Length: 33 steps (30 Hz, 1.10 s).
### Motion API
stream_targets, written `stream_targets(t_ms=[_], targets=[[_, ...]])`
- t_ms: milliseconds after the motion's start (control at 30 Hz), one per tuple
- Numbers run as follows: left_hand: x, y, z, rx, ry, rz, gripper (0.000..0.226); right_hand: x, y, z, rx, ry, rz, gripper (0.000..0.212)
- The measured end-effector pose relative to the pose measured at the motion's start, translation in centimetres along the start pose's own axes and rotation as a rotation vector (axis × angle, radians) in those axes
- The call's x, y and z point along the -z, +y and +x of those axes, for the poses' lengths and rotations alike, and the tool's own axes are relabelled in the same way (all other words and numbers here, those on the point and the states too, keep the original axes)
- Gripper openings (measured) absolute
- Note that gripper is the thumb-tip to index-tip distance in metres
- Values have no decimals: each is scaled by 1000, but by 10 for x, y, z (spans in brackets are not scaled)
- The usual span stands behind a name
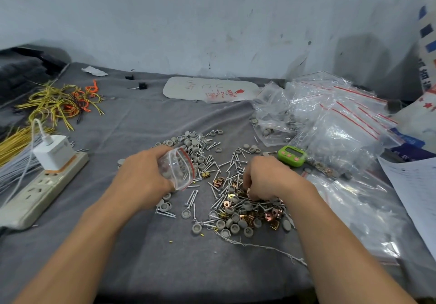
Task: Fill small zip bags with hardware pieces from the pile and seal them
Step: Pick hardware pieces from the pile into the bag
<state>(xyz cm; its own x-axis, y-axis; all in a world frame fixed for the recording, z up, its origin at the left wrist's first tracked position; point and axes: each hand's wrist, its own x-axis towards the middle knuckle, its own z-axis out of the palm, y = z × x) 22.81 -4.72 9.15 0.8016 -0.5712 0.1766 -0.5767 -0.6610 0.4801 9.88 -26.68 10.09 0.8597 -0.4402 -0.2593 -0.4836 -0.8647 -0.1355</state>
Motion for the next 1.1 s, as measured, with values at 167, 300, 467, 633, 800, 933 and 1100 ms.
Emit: stream_targets(t_ms=[167, 300, 467, 633, 800, 933, 1100], targets=[[2, 2, -2, 4, 1, -1, 57, 3, 2, 0, -3, 160, 188, 11], [3, 5, -5, 22, -12, 4, 54, 3, 2, 0, 55, 192, 371, 15], [4, 8, -7, 29, -78, 8, 92, 1, -1, 0, 57, 211, 450, 16], [2, 34, -17, -210, -27, -53, 109, 1, -8, -5, 113, 215, 620, 18], [-17, 60, -18, -211, 177, -93, 39, 4, -14, -15, 226, 211, 778, 17], [-18, 58, -14, -103, 79, -266, 14, 6, -14, -22, 293, 192, 900, 16], [-17, 57, -10, -58, 60, -428, 33, 2, -19, -19, 326, 217, 1000, 15]])
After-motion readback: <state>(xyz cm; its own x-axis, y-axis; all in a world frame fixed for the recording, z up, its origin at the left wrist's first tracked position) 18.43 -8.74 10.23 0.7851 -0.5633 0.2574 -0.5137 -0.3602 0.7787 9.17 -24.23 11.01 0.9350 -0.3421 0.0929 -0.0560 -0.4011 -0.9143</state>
